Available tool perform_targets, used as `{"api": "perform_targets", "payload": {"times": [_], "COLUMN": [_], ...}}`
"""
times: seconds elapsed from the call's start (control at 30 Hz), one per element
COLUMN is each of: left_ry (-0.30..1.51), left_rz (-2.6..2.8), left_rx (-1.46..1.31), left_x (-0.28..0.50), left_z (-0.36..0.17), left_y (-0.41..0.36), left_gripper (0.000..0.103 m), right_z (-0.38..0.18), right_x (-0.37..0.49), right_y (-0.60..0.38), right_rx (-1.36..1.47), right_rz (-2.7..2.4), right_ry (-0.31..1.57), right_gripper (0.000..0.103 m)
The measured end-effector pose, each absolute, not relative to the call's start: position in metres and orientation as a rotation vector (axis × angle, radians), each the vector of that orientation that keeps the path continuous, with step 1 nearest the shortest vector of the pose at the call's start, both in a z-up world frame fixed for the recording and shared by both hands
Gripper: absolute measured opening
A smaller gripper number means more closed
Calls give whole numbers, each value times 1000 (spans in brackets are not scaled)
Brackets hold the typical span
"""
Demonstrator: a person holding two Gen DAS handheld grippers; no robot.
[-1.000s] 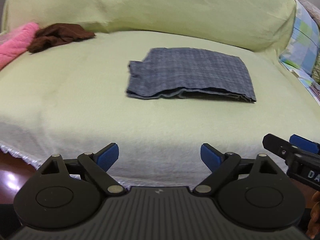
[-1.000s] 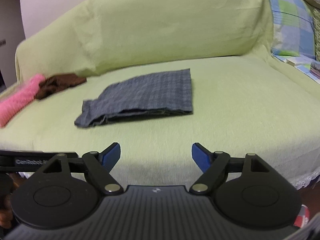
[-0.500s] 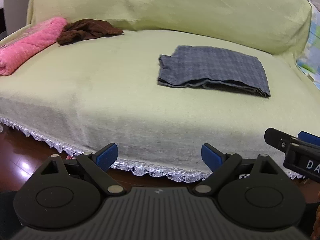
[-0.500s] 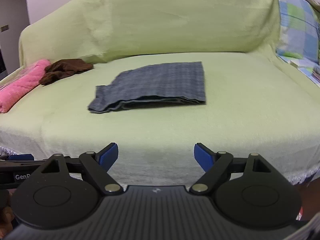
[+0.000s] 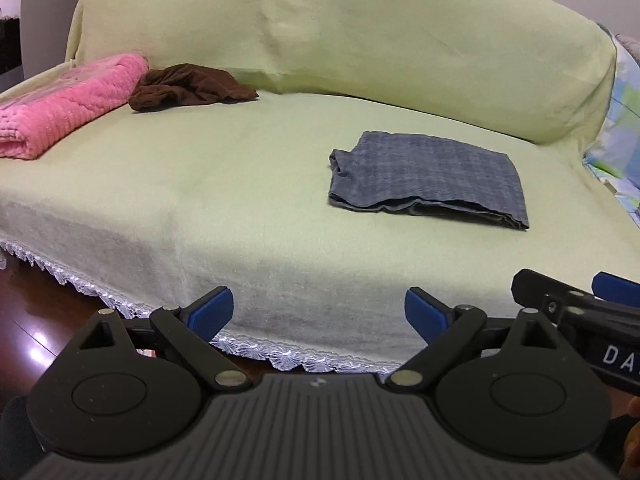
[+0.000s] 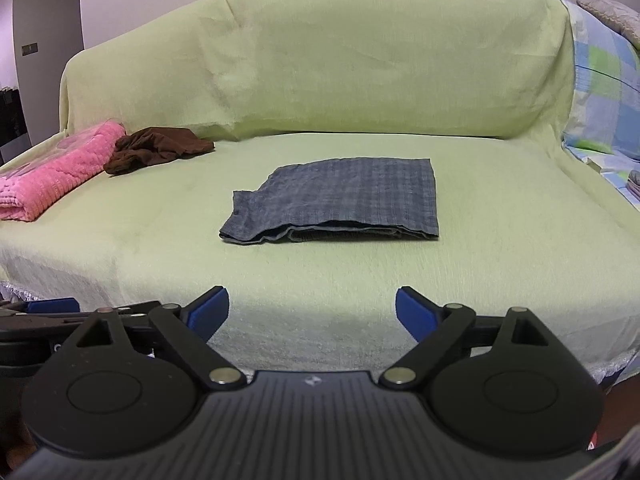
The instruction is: Fold clothes
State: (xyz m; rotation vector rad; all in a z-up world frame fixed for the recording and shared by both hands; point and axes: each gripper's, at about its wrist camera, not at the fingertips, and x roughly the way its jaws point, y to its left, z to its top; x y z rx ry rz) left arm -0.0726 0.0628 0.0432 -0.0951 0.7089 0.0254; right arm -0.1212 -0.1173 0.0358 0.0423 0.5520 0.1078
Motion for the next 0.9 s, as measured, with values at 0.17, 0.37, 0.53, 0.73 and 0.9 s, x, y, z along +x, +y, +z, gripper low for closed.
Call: {"api": "perform_targets", "payload": {"times": [0.17, 0.37, 0.53, 0.73, 0.9], "left_ry": [713, 720, 716, 716, 711], "left_rz": [-2, -11, -9, -16, 11], "left_rx": [-92, -104, -81, -74, -64], "left_x": [-74, -70, -68, -69, -72], "left_z": [41, 40, 42, 45, 52], "left_y": [61, 53, 45, 43, 47], "left_gripper": [94, 94, 94, 94, 95], "right_z": [35, 32, 28, 28, 27], "right_x": [-128, -137, -141, -140, -133], "right_y": [-118, -132, -147, -148, -147], "right_rx": [34, 29, 55, 66, 122], "right_rz": [84, 33, 14, 12, 18], "right_ry": [555, 556, 560, 548, 548], "right_gripper": [91, 94, 100, 101, 102]}}
